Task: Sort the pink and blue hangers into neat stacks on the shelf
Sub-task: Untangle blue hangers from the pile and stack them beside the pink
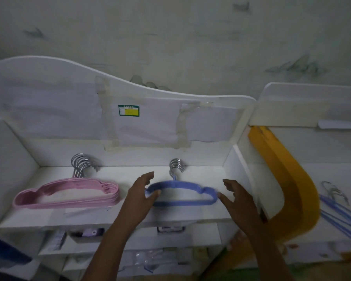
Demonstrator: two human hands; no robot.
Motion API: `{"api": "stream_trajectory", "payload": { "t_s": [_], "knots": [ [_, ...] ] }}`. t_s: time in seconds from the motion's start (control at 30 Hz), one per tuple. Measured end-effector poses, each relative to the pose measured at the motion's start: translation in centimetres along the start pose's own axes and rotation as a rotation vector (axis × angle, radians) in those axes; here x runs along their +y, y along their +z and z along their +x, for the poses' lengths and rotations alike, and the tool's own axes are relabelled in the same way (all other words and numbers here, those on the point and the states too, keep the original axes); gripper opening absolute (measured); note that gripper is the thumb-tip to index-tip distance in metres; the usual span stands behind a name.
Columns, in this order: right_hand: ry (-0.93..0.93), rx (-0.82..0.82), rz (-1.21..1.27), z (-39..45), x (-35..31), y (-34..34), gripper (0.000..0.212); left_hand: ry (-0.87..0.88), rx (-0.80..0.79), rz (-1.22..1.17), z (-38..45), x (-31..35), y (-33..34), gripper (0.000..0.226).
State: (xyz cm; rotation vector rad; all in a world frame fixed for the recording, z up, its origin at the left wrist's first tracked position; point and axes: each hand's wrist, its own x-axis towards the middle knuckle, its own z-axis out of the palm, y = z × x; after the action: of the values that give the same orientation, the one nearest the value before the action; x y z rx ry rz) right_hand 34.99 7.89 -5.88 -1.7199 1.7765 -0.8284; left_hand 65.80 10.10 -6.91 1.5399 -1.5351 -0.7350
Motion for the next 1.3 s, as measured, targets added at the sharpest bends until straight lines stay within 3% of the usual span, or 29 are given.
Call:
{"api": "stream_trajectory", "payload": {
  "t_s": [0.33, 0.5, 0.73, 1.03, 1.3],
  "knots": [
    [0.024, 0.128, 0.117, -11.3, 2.2, -7.8, 0.048, 0.095, -0.067, -0.018, -9.7, 7.4, 4.2, 0.058],
    [0.027, 0.203, 0.031, -17.8, 6.2, -12.6, 0.047, 0.096, -0.12, -0.105, -14.4, 11.1, 8.5, 0.052],
    [0.065, 0.29, -0.027, -24.6, 11.2, -19.5, 0.046, 0.214, -0.203, -0.017, -18.4, 15.8, 14.8, 0.051],
    [0.219, 0.379, -0.017, -26.2, 16.8, -24.9, 0.048, 0.28, -0.318, -0.014, -17.2, 22.0, 22.1, 0.052],
    [0.278, 0.356, -0.047, -22.0, 22.6, -28.8, 0.048, 0.267, -0.398, -0.075, -12.1, 24.6, 30.7, 0.053]
  ]
}}
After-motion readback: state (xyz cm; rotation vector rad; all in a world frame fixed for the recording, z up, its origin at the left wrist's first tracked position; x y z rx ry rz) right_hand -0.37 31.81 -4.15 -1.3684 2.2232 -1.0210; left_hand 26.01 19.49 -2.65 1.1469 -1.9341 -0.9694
